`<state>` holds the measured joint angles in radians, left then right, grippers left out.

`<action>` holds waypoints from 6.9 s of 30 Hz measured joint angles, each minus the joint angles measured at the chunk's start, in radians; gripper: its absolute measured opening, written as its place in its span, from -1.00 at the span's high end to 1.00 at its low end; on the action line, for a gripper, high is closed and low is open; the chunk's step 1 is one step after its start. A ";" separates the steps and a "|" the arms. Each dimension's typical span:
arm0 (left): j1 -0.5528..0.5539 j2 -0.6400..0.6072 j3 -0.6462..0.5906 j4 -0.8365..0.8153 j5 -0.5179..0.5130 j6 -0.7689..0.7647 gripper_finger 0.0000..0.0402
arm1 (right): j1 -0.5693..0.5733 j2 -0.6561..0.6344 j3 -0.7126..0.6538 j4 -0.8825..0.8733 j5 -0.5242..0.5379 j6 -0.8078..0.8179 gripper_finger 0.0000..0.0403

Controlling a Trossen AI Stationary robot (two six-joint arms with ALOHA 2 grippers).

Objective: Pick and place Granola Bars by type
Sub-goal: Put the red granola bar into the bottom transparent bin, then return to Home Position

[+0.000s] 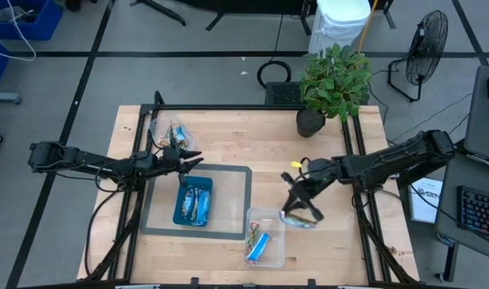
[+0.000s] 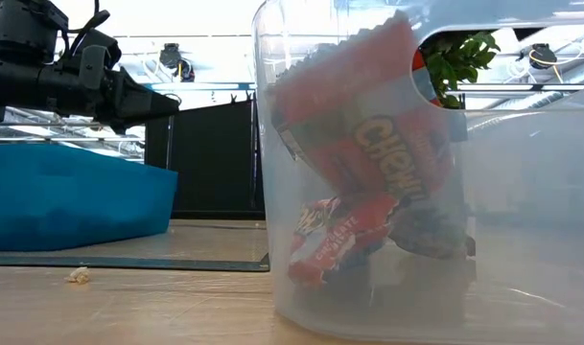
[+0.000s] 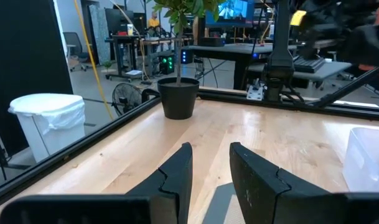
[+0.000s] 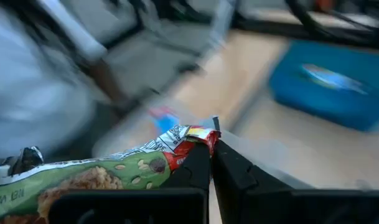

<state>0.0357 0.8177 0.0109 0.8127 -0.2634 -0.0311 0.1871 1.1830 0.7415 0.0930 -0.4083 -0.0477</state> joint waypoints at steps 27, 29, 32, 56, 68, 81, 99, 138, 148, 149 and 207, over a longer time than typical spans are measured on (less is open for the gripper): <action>0.000 0.000 0.000 0.000 0.000 0.000 0.44 | 0.253 0.217 0.040 0.365 0.156 0.132 1.00; 0.000 0.000 0.000 0.000 0.000 0.000 0.44 | 0.246 0.259 0.073 0.323 0.180 0.156 1.00; 0.000 0.000 0.000 0.000 0.000 0.000 0.44 | 0.230 0.323 0.116 0.312 0.199 0.226 1.00; 0.000 0.000 -0.001 0.000 0.000 0.000 0.44 | 0.185 0.480 0.174 -0.027 0.566 0.431 1.00; 0.000 0.000 -0.001 0.000 0.000 0.000 0.44 | 0.186 0.480 0.174 -0.031 0.581 0.386 0.80; 0.000 0.000 -0.001 0.000 0.000 0.000 0.44 | 0.196 0.292 0.174 -0.056 0.565 0.315 0.65; 0.000 0.000 -0.001 0.000 0.000 0.000 0.44 | 0.253 0.252 0.173 -0.105 0.510 0.294 0.29; 0.000 0.000 0.000 0.003 0.000 0.000 0.44 | 0.085 -0.530 -0.720 0.588 0.880 0.135 -0.01; 0.000 0.000 0.000 0.000 0.000 0.000 0.44 | -0.133 -0.580 -0.722 0.539 0.686 0.054 0.02; 0.000 0.000 0.000 0.000 0.000 0.000 0.44 | -0.146 -0.595 -0.722 0.519 0.670 0.052 0.02; 0.002 -0.671 0.001 -0.768 0.092 -0.035 0.44 | -0.158 -1.012 -0.725 0.140 0.672 -0.016 0.11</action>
<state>0.0380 0.1463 0.0123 0.0451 -0.1719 -0.0656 0.0296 0.1707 0.0166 0.2333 0.2638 -0.0641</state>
